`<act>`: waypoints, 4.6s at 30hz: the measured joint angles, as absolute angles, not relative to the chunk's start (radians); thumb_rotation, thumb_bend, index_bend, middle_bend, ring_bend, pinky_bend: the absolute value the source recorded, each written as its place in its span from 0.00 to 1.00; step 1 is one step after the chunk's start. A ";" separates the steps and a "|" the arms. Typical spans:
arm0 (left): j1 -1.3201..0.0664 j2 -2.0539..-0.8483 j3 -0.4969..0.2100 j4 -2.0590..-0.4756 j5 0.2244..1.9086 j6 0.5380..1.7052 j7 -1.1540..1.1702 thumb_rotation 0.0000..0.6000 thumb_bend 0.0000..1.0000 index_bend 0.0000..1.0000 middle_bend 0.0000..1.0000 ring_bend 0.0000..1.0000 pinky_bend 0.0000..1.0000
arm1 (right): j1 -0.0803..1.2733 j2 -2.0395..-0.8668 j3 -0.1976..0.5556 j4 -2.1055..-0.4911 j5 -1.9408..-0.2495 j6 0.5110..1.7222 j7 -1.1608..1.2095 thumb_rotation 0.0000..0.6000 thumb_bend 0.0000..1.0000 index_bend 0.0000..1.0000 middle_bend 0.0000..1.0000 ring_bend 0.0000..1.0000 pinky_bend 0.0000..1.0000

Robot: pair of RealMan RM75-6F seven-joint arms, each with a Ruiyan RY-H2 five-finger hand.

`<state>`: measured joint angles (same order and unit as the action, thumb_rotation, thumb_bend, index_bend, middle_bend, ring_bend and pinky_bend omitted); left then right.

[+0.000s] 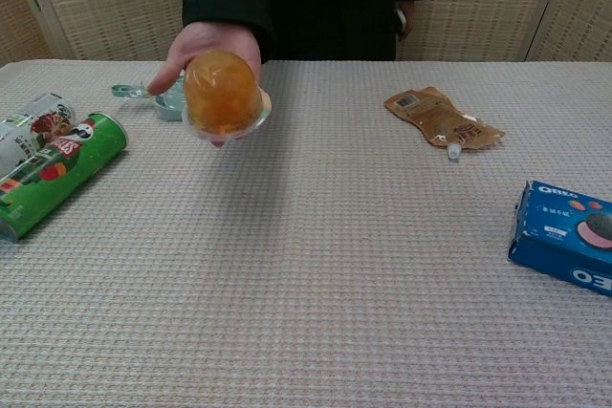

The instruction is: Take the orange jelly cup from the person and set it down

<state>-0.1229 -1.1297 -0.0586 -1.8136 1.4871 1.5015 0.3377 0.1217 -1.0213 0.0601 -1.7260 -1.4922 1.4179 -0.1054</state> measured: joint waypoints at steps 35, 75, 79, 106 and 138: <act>-0.082 -1.099 -0.035 -1.817 1.497 1.538 0.308 1.00 0.22 0.14 0.05 0.10 0.22 | 0.626 -1.202 0.193 -1.771 -1.614 0.939 -0.121 1.00 0.03 0.00 0.07 0.02 0.15; -0.054 -1.088 -0.040 -1.773 1.484 1.544 0.239 1.00 0.22 0.16 0.05 0.10 0.22 | 0.953 -1.493 0.255 -1.483 -1.476 0.909 -0.162 1.00 0.59 0.51 0.40 0.37 0.74; -0.063 -1.087 -0.044 -1.780 1.485 1.534 0.248 1.00 0.22 0.16 0.05 0.10 0.22 | 0.913 -1.415 0.241 -1.526 -1.481 0.942 -0.145 1.00 0.59 0.51 0.41 0.38 0.74; -0.091 -1.109 -0.046 -1.808 1.493 1.501 0.309 1.00 0.22 0.16 0.05 0.10 0.22 | 0.831 -1.508 0.142 -1.135 -1.279 0.751 -0.021 1.00 0.56 0.37 0.28 0.30 0.54; -0.120 -1.155 -0.060 -1.776 1.489 1.482 0.309 1.00 0.22 0.16 0.05 0.10 0.22 | 0.446 -1.113 0.056 -1.673 -1.341 1.299 -0.175 1.00 0.51 0.00 0.12 0.04 0.22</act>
